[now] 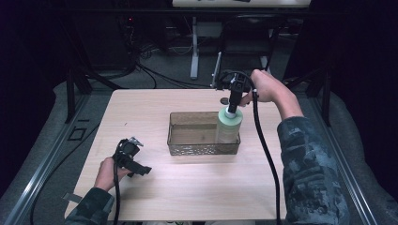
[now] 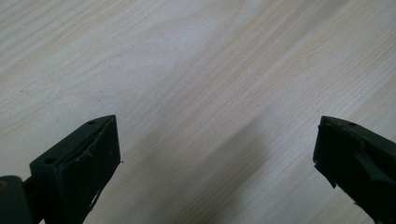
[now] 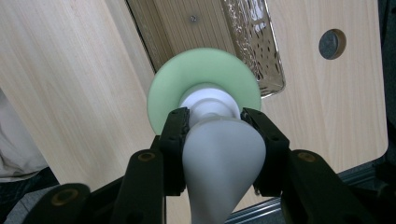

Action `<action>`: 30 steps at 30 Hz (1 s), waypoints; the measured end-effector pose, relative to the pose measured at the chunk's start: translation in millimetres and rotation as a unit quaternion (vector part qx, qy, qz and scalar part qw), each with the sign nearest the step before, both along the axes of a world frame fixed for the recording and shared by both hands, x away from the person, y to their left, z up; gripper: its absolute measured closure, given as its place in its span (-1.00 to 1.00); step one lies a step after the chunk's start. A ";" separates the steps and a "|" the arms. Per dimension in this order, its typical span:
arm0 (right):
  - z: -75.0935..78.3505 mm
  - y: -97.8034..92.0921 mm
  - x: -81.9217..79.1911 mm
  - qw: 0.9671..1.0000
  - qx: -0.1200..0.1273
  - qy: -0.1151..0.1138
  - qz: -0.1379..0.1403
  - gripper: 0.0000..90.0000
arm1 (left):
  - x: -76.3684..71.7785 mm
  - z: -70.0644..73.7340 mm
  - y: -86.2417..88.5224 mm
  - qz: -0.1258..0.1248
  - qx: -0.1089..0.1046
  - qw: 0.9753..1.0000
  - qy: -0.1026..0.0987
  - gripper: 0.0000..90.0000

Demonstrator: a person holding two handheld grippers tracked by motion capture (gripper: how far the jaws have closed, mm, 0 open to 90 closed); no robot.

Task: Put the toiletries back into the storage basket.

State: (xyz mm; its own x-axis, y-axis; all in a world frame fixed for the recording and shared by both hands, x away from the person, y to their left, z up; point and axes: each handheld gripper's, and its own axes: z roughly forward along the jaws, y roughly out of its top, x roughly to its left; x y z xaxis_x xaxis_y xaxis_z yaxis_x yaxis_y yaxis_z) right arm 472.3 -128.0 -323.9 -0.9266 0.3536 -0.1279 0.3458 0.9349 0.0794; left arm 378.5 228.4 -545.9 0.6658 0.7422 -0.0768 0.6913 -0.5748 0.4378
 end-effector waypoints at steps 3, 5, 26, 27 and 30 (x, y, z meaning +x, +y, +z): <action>-2.6 -1.8 1.8 1.000 0.000 0.001 -0.008 0.39 | 0.2 -0.1 0.4 0.000 -0.001 1.000 0.000 -0.98; -2.8 -2.2 2.2 1.000 0.001 0.001 -0.008 0.39 | 0.1 -0.1 0.1 0.001 0.000 1.000 0.000 -0.98; -7.2 -21.5 0.7 0.993 0.089 -0.029 -0.069 -0.19 | -0.4 0.8 0.2 0.000 0.003 1.000 -0.003 -0.98; -6.5 -22.3 -0.6 0.993 0.087 -0.034 -0.073 -0.28 | -0.4 0.8 0.2 0.001 0.002 1.000 -0.003 -0.98; -2.6 -27.1 -5.2 0.990 0.104 -0.050 -0.080 -0.47 | -0.5 0.7 0.1 0.001 0.002 1.000 -0.003 -0.98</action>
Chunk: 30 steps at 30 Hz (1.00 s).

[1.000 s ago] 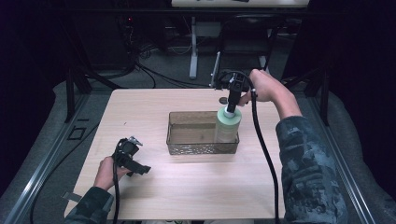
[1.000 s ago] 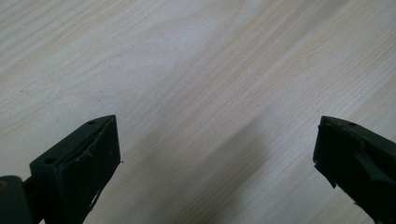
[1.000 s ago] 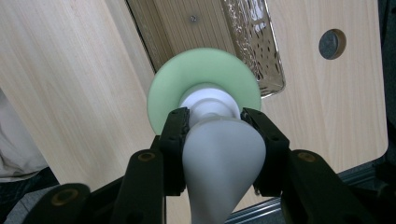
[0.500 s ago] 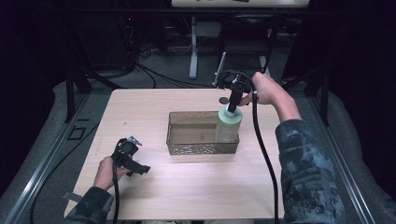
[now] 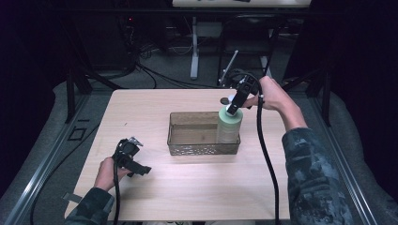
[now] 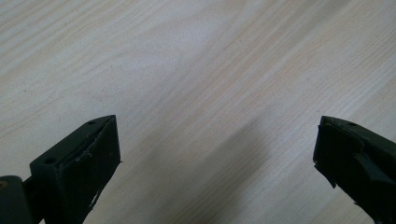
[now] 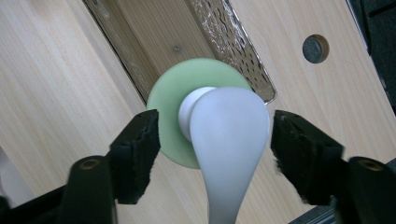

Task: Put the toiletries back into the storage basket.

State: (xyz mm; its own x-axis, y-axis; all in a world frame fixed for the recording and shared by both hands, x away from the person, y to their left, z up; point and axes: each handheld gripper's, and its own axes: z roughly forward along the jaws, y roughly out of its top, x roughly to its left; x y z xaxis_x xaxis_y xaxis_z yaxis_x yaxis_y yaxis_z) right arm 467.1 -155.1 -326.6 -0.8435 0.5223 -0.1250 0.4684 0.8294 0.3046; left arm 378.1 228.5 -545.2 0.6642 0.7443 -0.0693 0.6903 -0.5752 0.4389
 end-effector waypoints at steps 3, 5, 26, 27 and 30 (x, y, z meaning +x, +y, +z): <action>2.8 -5.4 -5.0 1.000 0.016 -0.008 -0.009 -0.62 | -0.2 0.0 -0.3 0.000 0.000 1.000 0.000 -0.98; 4.8 -9.5 -8.9 0.999 0.025 -0.015 -0.016 -0.68 | -0.1 -0.1 -0.5 0.000 0.000 1.000 0.000 -0.98; 4.2 -46.1 -65.7 0.994 0.063 -0.077 -0.049 -1.00 | -0.5 0.2 -1.2 0.001 0.004 1.000 -0.002 -0.99; 3.3 -47.2 -68.5 0.994 0.065 -0.080 -0.048 -1.00 | -0.6 0.3 -1.1 0.001 0.003 1.000 -0.003 -0.99; -0.7 -53.3 -80.8 0.992 0.075 -0.087 -0.050 -1.00 | -0.8 0.4 -1.5 0.001 0.004 1.000 -0.002 -0.99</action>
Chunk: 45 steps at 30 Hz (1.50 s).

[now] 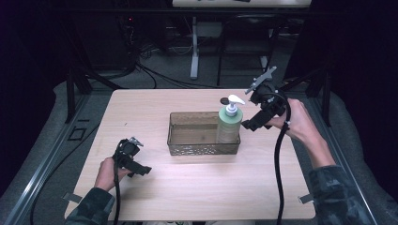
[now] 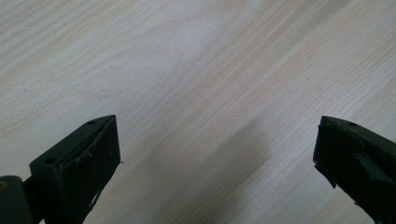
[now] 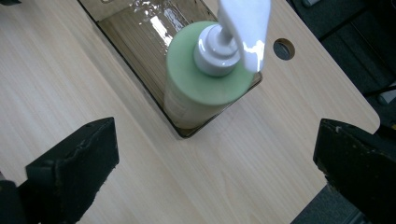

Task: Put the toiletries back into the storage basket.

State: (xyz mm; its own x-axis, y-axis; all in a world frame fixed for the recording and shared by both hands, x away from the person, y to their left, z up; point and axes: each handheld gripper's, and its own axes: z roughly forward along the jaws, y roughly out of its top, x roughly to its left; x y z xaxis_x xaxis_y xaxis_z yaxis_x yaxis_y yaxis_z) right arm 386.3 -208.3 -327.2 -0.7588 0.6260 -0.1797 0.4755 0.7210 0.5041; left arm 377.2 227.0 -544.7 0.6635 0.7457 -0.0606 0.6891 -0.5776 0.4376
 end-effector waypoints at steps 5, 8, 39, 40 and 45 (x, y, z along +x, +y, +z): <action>-12.2 -11.8 -16.8 1.000 0.019 -0.010 -0.012 -1.00 | -1.1 0.5 -1.0 0.000 0.000 1.000 -0.003 -0.99; -22.0 -19.6 -24.7 0.999 0.033 -0.017 -0.027 -1.00 | -1.5 1.3 0.3 0.003 -0.001 1.000 -0.003 -0.99; -145.4 -71.5 -54.6 0.989 0.087 0.033 -0.115 -1.00 | 1.7 -0.3 -0.9 -0.003 0.009 1.000 -0.003 -0.99; -149.2 -72.5 -54.1 0.989 0.083 0.036 -0.118 -1.00 | 1.9 -0.2 -0.5 -0.002 0.008 1.000 -0.003 -0.99; -161.6 -77.4 -51.3 0.988 0.079 0.050 -0.126 -1.00 | 4.8 -3.2 1.5 0.006 -0.002 1.000 0.005 -0.99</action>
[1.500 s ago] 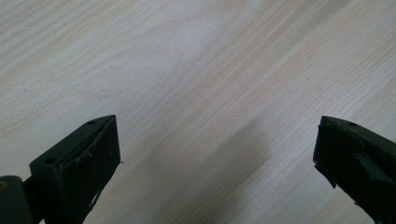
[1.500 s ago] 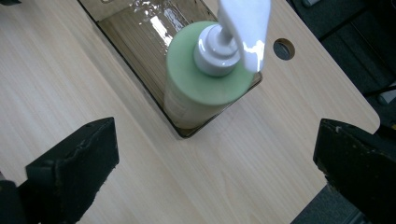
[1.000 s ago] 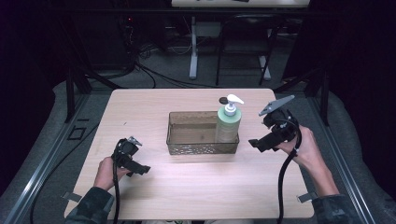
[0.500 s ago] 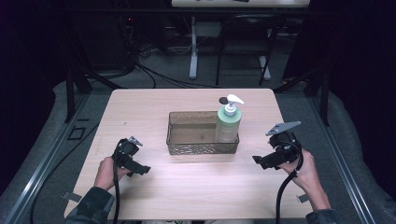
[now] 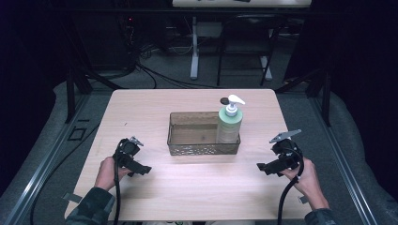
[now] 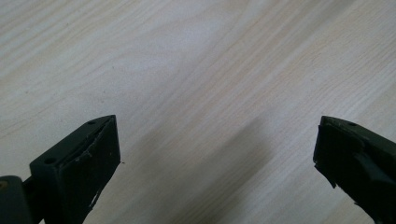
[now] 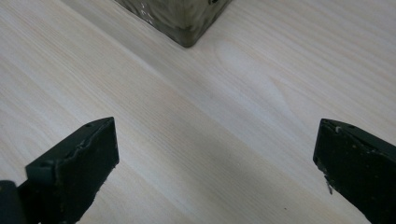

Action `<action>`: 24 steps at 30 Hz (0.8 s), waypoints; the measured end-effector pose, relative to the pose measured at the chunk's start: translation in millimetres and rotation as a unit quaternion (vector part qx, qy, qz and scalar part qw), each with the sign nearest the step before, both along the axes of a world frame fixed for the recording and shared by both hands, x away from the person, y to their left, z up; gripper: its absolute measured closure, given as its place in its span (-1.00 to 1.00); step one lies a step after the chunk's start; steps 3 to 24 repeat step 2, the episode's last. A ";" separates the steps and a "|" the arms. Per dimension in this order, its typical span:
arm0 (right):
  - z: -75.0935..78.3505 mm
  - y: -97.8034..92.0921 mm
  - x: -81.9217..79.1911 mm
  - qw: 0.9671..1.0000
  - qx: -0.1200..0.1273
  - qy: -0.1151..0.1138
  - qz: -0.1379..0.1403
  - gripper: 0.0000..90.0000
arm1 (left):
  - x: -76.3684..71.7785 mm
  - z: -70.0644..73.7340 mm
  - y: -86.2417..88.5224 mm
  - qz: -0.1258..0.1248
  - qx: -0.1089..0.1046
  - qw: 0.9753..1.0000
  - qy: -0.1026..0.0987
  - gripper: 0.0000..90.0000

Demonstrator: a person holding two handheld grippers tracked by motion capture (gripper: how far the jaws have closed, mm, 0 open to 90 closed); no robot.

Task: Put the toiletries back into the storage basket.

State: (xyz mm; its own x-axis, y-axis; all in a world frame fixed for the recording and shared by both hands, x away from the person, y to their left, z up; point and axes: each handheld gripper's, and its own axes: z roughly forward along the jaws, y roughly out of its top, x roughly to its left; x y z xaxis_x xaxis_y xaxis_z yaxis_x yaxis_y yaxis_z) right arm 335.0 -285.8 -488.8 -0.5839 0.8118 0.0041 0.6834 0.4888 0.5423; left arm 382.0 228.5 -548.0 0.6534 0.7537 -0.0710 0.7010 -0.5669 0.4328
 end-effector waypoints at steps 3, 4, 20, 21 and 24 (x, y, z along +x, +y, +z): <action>-2.5 -1.7 0.5 1.000 0.004 0.002 -0.003 -1.00 | 0.3 -0.7 -1.1 -0.003 0.004 1.000 0.001 -0.99; -2.5 -1.7 0.5 1.000 0.004 0.002 -0.003 -1.00 | 0.3 -0.7 -1.1 -0.003 0.004 1.000 0.001 -0.99; -2.5 -1.7 0.5 1.000 0.004 0.002 -0.003 -1.00 | 0.3 -0.7 -1.1 -0.003 0.004 1.000 0.001 -0.99; -2.5 -1.7 0.5 1.000 0.004 0.002 -0.003 -1.00 | 0.3 -0.7 -1.1 -0.003 0.004 1.000 0.001 -0.99; -2.5 -1.7 0.5 1.000 0.004 0.002 -0.003 -1.00 | 0.3 -0.7 -1.1 -0.003 0.004 1.000 0.001 -0.99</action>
